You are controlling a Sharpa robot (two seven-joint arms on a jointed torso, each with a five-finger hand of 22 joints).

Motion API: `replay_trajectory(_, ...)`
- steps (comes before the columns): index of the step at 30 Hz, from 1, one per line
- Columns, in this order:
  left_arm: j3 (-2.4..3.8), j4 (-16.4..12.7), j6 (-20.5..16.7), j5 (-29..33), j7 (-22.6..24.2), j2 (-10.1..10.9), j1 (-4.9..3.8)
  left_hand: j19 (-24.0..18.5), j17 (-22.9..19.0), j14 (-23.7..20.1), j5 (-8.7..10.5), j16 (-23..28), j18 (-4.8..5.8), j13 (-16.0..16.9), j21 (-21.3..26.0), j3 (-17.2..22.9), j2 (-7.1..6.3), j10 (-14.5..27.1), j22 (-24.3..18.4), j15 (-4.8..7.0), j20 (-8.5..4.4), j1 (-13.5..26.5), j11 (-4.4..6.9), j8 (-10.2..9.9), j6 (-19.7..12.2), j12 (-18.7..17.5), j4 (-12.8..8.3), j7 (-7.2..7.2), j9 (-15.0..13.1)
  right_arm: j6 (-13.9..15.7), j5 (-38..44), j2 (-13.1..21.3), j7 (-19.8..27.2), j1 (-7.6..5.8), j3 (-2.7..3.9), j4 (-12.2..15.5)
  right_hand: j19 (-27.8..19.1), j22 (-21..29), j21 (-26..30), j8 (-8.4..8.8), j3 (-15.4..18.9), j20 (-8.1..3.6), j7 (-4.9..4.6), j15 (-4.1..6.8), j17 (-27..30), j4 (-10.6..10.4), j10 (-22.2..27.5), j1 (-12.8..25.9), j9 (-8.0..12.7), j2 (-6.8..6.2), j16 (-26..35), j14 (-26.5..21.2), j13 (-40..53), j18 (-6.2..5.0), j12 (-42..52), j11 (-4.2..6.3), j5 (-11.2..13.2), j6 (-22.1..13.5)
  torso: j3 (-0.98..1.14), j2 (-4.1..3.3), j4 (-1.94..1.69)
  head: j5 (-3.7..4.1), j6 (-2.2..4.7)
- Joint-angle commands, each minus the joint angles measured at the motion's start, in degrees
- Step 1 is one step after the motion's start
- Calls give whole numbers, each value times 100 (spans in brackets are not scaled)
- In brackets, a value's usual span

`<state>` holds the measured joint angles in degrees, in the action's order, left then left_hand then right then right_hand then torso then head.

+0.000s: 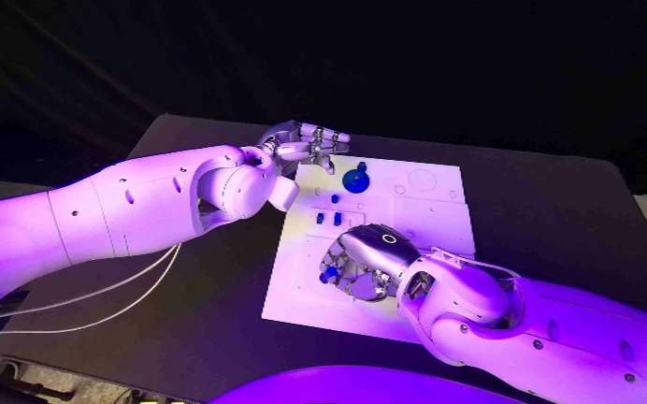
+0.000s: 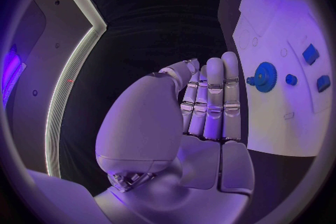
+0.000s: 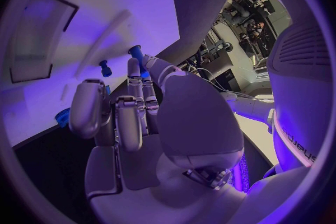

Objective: Assemble the parts on the task board

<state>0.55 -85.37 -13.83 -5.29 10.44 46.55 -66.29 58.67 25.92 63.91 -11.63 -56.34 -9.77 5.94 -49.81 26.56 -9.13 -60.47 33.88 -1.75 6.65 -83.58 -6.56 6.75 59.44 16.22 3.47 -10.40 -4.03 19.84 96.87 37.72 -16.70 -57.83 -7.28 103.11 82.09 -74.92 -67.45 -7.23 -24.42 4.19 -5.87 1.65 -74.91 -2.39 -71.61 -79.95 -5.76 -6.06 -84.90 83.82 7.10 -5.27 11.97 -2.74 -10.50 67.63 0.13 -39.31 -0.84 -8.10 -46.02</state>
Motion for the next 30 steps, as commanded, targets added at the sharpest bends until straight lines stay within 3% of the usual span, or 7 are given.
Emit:
replay_trajectory(1, 4, -15, 101, -42, 13, -7, -7, -40, -6, -43, 30, -22, -81, 0, 13, -20, 31, 31, -7, -2, -5, 23, 7, 15, -33, 31, -11, -2, 8, -244, 74, -23, -47, 5, -1, -15, -1, -443, 2, -68, 0, -11, -21, 23, -537, 7, -16, 26, -220, 59, 16, 412, -2, 87, -25, 41, -37, 49, 1, 1, 0, 0, -3)
replay_trajectory(10, 4, -16, 108, -49, 7, -11, -7, -45, -12, -55, 30, -26, -80, 0, 19, -30, 37, 51, -10, -9, 0, 29, 1, 20, -38, 40, -13, -6, 6, -484, 87, -115, -151, 5, -2, -104, -27, -414, 73, -58, 21, -7, -26, 17, -506, -8, -8, 75, -229, 51, 34, 404, -2, 74, -49, 33, -15, 28, -1, 2, -3, 6, -11)
replay_trajectory(19, 4, -12, 120, -52, -6, -13, -7, -45, -13, -57, 30, -27, -80, 0, 20, -31, 37, 55, -10, -9, 1, 30, 0, 21, -38, 41, -14, -6, 6, -273, 96, -155, -142, 5, -3, -134, -50, -395, 158, 276, 63, 64, -195, -81, -519, -72, 150, 273, -125, -71, 26, 407, -28, 67, -196, -91, -135, -486, -1, 1, 3, 14, -8)
replay_trajectory(22, 4, -9, 134, -59, -12, -18, -7, -46, -13, -59, 31, -27, -80, -1, 21, -33, 37, 58, -11, -10, 2, 30, -1, 21, -38, 41, -14, -7, 6, -206, 114, -161, -137, 6, -3, -133, -28, -418, 120, 356, 90, 73, -178, -77, -511, -82, 119, 307, -90, -111, 27, 408, -21, 71, -201, -78, -134, -621, 2, 2, 4, 20, 1)
replay_trajectory(30, 4, 5, 159, -146, -38, -24, -7, -50, -16, -66, 30, -27, -80, -3, 24, -35, 39, 74, -12, -12, 3, 31, -4, 24, -38, 39, -15, -8, 5, -50, 129, -162, -107, 7, -3, -105, -12, -435, 112, 375, 121, 34, -108, -2, -472, -88, 32, 339, -5, -166, 44, 403, 4, 65, -207, 21, -120, -942, 2, 6, 3, 29, 8)
